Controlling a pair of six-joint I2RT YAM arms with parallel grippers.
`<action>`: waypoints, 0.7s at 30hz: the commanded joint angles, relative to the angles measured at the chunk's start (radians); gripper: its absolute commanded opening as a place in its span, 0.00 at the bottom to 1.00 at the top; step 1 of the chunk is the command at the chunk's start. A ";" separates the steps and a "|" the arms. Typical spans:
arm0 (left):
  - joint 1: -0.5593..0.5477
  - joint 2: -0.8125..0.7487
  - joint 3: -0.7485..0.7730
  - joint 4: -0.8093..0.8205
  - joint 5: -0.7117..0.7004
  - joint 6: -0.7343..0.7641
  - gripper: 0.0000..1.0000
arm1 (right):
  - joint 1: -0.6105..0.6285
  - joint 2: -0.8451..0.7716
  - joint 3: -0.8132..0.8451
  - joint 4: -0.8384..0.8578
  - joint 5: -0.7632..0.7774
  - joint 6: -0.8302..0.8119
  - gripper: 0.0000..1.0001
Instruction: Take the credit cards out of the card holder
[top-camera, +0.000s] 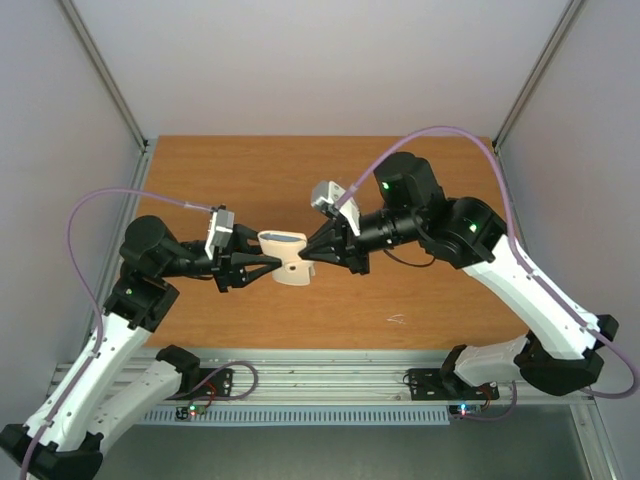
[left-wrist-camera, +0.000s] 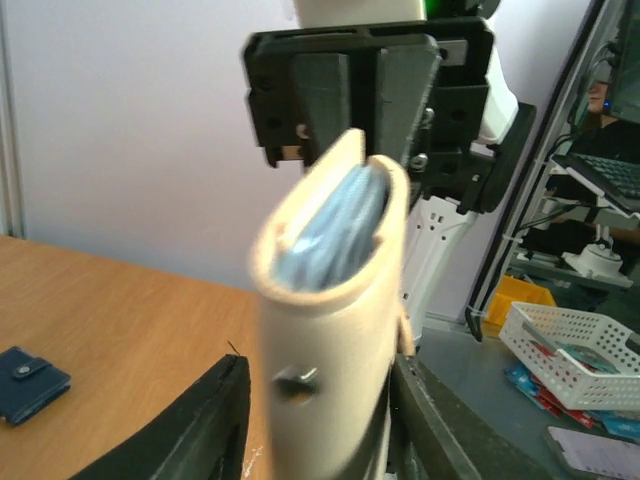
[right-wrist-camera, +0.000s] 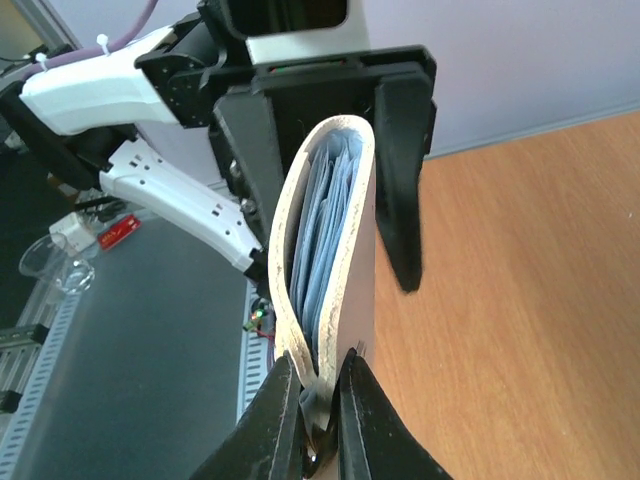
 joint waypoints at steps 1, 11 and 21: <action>-0.012 0.005 -0.025 -0.009 0.039 0.053 0.25 | 0.000 0.067 0.102 0.006 -0.047 -0.050 0.01; -0.012 0.014 -0.039 -0.021 -0.416 -0.064 0.00 | -0.054 0.134 0.162 -0.003 0.529 0.036 0.52; -0.011 0.015 -0.117 0.070 -0.654 -0.360 0.00 | 0.219 0.181 0.067 0.130 0.963 -0.038 0.41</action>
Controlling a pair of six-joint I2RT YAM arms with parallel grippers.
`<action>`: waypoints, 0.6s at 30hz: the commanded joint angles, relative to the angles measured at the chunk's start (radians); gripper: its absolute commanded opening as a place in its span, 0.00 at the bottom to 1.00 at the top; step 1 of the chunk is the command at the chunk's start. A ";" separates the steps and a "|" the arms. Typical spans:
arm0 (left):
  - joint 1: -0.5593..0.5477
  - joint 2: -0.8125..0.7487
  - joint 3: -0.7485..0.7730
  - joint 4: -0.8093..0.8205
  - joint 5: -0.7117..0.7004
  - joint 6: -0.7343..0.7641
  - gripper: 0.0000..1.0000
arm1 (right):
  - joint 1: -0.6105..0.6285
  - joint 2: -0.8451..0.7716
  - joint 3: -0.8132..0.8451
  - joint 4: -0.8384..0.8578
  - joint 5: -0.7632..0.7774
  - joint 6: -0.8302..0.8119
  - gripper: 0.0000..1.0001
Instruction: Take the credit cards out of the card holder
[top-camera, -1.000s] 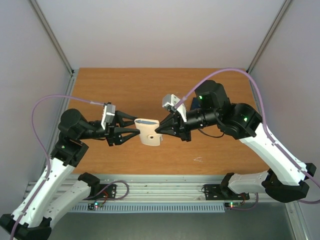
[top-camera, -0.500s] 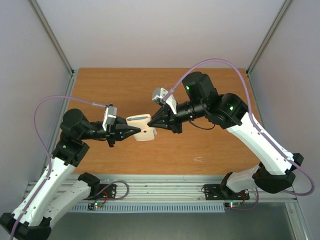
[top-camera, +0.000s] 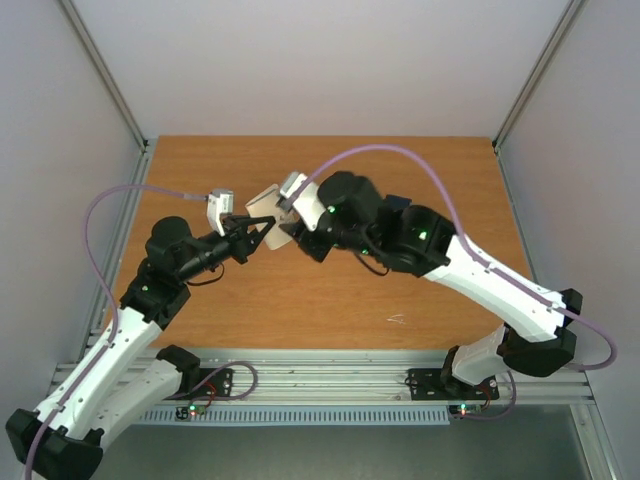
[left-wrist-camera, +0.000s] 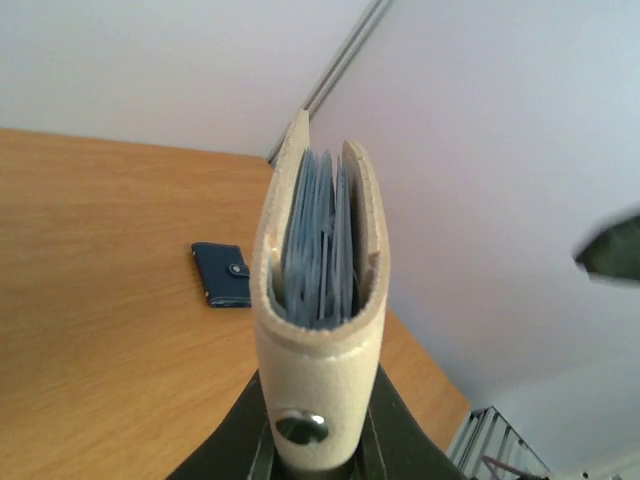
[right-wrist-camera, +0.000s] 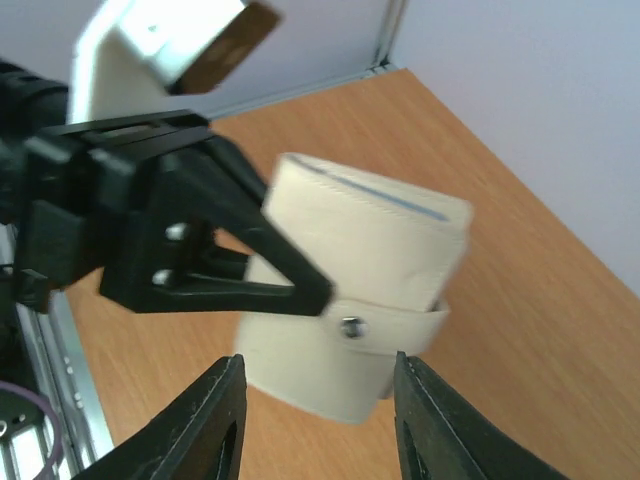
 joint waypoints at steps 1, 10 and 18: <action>-0.001 -0.017 -0.008 0.107 -0.085 -0.110 0.00 | 0.055 0.034 -0.031 0.077 0.163 -0.027 0.40; 0.001 -0.022 0.016 0.121 0.008 -0.063 0.00 | 0.055 0.125 -0.015 0.111 0.178 -0.124 0.43; 0.004 -0.014 0.033 0.134 0.035 -0.014 0.00 | 0.049 0.147 -0.049 0.152 0.294 -0.191 0.39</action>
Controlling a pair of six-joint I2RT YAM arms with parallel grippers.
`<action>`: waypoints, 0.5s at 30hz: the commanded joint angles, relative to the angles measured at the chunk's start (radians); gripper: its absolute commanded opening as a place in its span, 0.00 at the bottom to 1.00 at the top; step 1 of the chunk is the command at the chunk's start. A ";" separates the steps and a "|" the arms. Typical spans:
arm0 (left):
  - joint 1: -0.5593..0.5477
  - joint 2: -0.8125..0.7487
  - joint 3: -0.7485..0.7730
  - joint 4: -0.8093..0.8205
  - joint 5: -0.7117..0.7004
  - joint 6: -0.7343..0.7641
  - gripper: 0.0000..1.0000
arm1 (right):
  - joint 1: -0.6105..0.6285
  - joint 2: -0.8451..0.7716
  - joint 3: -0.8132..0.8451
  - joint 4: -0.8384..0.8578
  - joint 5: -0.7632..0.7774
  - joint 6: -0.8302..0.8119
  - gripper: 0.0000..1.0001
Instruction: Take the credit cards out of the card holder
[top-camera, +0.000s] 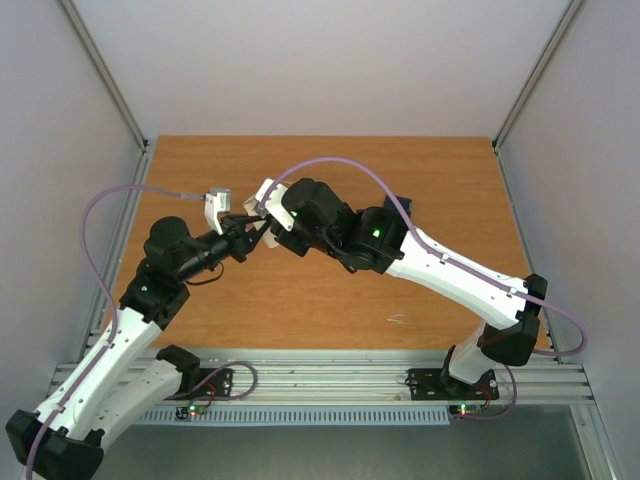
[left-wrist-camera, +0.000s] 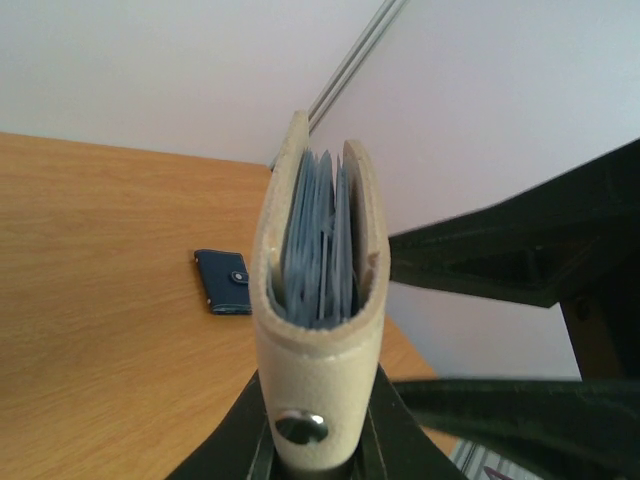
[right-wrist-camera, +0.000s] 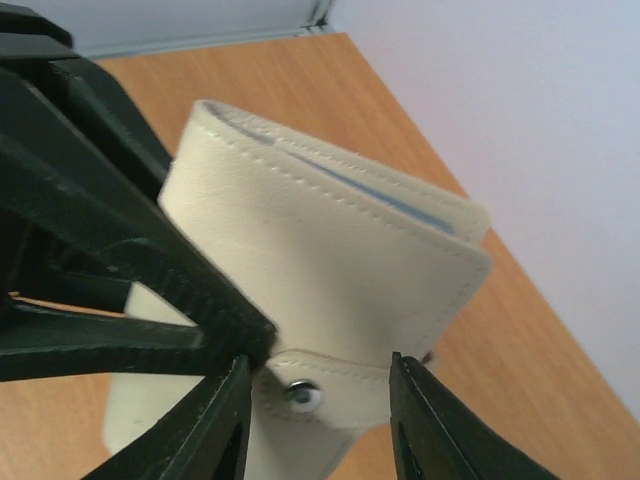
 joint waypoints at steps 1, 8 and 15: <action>-0.001 -0.011 0.046 0.115 0.063 0.031 0.00 | -0.005 0.015 -0.014 0.064 0.117 -0.070 0.37; 0.010 -0.018 0.049 0.113 0.073 0.046 0.00 | -0.015 0.050 -0.018 0.046 0.144 -0.107 0.39; 0.028 -0.020 0.044 0.100 0.053 0.035 0.00 | -0.022 -0.028 -0.090 0.013 -0.116 -0.176 0.49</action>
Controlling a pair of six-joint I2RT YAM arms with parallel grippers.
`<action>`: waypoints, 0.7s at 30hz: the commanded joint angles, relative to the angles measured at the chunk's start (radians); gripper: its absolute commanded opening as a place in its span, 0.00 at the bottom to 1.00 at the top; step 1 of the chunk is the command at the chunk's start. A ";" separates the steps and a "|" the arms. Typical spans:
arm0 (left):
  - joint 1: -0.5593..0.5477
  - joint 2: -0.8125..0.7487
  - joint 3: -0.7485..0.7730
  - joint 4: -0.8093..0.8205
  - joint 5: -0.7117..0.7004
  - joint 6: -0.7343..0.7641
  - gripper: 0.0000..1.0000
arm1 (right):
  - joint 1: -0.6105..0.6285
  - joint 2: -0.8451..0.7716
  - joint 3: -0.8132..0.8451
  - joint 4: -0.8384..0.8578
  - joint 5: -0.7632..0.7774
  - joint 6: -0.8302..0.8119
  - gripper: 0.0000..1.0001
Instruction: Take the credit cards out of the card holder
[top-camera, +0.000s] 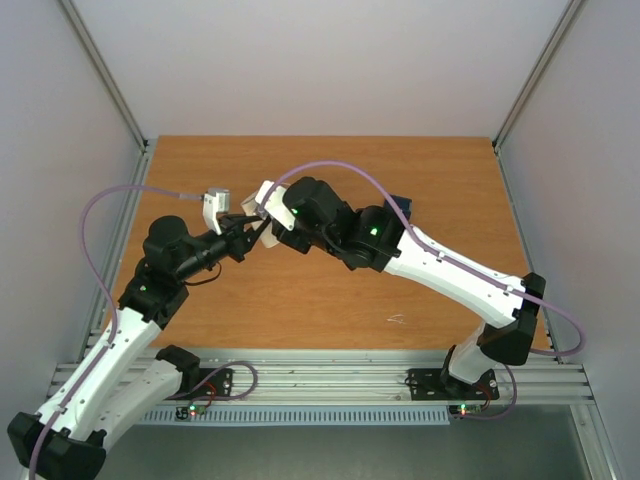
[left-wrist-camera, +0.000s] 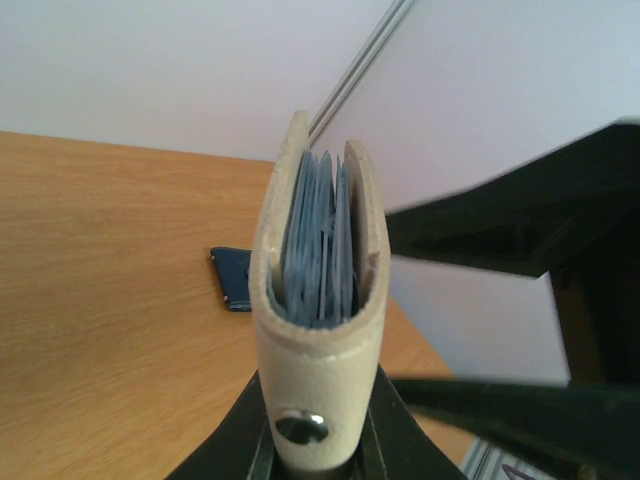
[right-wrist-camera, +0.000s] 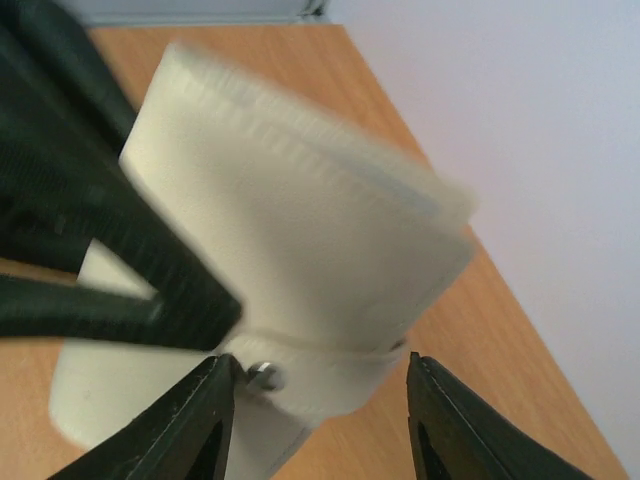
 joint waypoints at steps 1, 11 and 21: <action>0.006 -0.019 0.039 0.132 0.055 -0.002 0.00 | -0.009 -0.064 -0.113 -0.002 -0.158 -0.114 0.49; -0.014 0.002 0.029 0.169 0.143 0.060 0.00 | -0.011 -0.019 -0.069 0.110 -0.039 -0.210 0.37; -0.014 0.003 0.021 0.154 0.125 0.063 0.00 | -0.008 -0.004 -0.043 0.194 -0.043 -0.215 0.36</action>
